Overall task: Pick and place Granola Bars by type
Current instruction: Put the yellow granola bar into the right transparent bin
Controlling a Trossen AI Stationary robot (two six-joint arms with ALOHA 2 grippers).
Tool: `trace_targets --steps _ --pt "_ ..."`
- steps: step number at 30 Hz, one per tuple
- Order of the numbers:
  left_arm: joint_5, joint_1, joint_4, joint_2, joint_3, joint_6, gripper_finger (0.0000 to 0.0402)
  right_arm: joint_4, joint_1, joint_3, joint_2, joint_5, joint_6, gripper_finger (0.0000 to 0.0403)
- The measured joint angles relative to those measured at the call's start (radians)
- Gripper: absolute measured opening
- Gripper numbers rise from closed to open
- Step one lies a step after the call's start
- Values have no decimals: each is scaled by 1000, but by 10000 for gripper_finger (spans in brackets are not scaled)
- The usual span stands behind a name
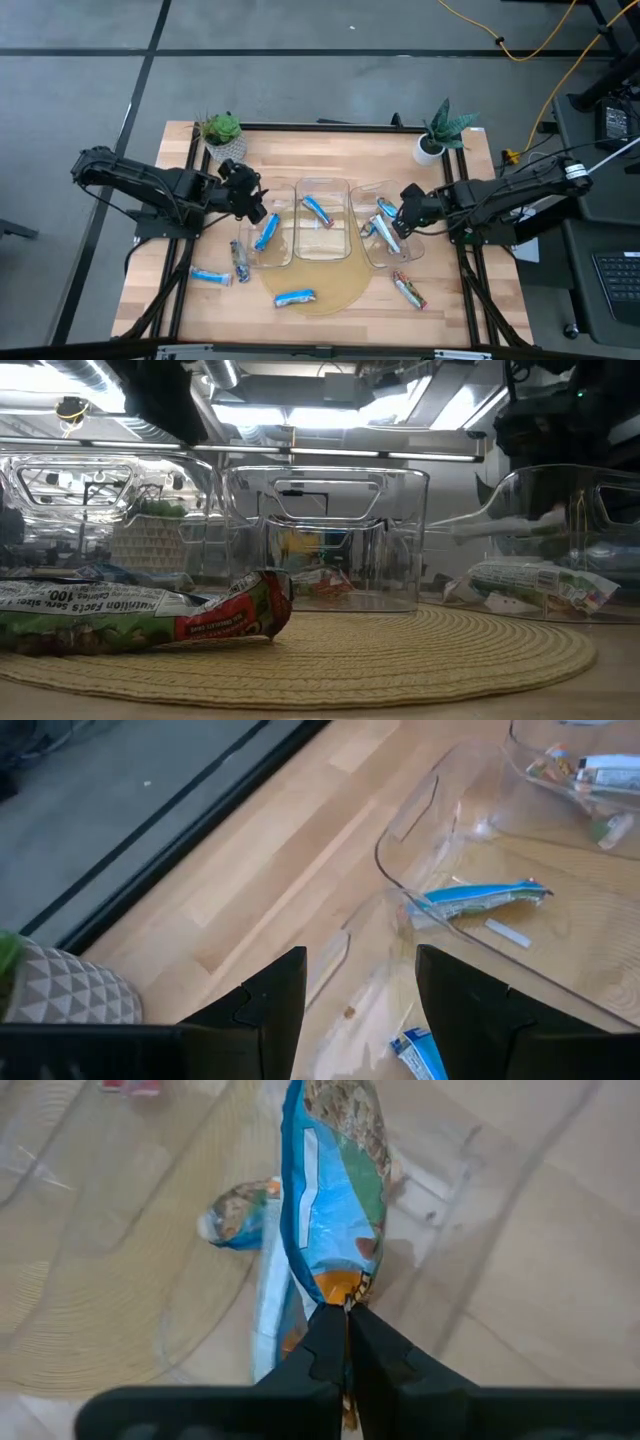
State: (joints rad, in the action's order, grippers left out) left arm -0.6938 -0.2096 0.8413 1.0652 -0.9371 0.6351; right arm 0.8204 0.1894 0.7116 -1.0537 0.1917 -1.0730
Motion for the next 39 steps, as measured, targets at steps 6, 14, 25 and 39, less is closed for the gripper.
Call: trace_targets --steps 6,14,25,39 --pt "15 0 -10 28 0 37 180 -45 0 -36 -50 -10 -1 12" --pt "15 0 -20 29 0 76 180 -97 0 -74 -139 -72 1 14" --pt "15 0 -67 29 0 77 180 -153 0 -84 -164 -108 0 65" --pt "58 0 -79 29 0 114 180 -182 0 -52 -163 -93 40 202"
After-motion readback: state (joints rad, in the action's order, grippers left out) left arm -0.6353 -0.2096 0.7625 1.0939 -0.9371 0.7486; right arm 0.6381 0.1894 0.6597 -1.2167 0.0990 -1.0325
